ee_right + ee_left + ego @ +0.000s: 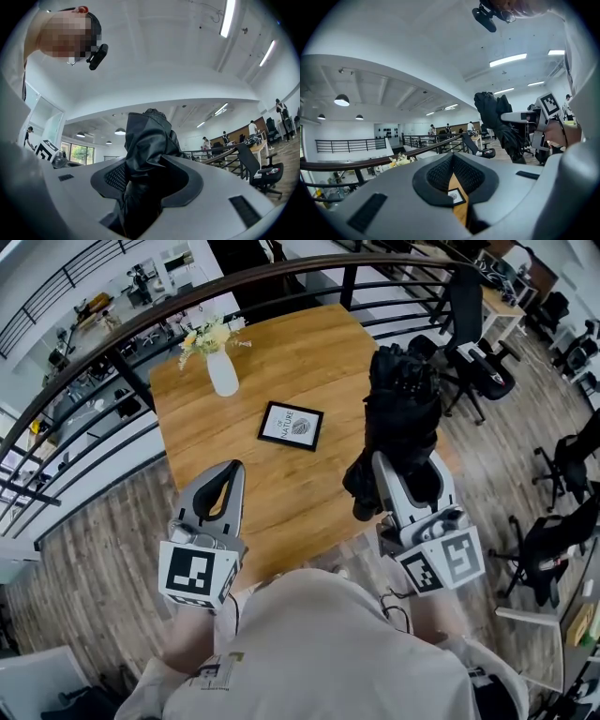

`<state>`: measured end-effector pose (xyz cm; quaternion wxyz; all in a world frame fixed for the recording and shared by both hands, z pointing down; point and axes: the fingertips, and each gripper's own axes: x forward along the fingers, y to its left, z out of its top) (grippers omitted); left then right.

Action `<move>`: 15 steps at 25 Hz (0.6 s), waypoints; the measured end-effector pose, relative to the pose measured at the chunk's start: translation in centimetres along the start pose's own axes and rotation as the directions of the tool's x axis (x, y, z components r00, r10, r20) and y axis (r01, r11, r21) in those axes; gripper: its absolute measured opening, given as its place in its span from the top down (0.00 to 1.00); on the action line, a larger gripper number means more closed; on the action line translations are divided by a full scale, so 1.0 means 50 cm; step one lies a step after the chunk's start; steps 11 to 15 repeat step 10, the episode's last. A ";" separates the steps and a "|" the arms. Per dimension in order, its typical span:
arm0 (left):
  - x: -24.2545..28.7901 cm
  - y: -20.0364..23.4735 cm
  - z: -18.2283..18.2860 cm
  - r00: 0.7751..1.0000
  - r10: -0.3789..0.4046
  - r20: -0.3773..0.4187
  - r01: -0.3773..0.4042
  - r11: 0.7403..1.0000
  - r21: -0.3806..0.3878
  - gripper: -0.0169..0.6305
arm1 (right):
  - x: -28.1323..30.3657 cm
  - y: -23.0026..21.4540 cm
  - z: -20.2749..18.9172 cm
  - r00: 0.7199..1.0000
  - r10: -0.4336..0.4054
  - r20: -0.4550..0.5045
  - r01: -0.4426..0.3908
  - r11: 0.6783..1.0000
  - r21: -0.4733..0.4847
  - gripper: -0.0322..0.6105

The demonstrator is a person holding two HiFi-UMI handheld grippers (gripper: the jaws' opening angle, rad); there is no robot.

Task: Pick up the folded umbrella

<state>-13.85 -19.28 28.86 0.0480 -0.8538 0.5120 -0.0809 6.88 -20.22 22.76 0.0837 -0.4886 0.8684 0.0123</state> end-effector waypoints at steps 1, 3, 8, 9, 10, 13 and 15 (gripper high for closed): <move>0.001 0.000 0.002 1.000 -0.003 0.002 0.003 1.000 0.000 0.95 | 0.000 0.000 0.000 1.000 0.001 -0.002 -0.001 1.000 0.003 0.61; 0.000 -0.004 0.007 1.000 -0.003 0.007 0.003 1.000 0.002 0.95 | -0.005 -0.002 0.002 1.000 0.000 -0.006 0.000 1.000 0.003 0.61; 0.000 -0.008 0.008 1.000 -0.002 0.006 0.002 1.000 0.001 0.95 | -0.012 -0.010 -0.003 1.000 -0.010 -0.017 0.010 1.000 0.004 0.61; 0.000 -0.007 0.007 1.000 0.000 0.006 0.000 1.000 0.001 0.95 | -0.012 -0.011 -0.005 1.000 -0.010 -0.018 0.011 1.000 0.006 0.61; 0.000 -0.006 0.006 1.000 0.001 0.006 -0.001 1.000 0.001 0.95 | -0.012 -0.012 -0.007 1.000 -0.011 -0.019 0.011 1.000 0.008 0.61; 0.000 -0.006 0.006 1.000 0.001 0.006 -0.001 1.000 0.001 0.95 | -0.012 -0.012 -0.007 1.000 -0.011 -0.019 0.011 1.000 0.008 0.61; 0.000 -0.006 0.006 1.000 0.001 0.006 -0.001 1.000 0.001 0.95 | -0.012 -0.012 -0.007 1.000 -0.011 -0.019 0.011 1.000 0.008 0.61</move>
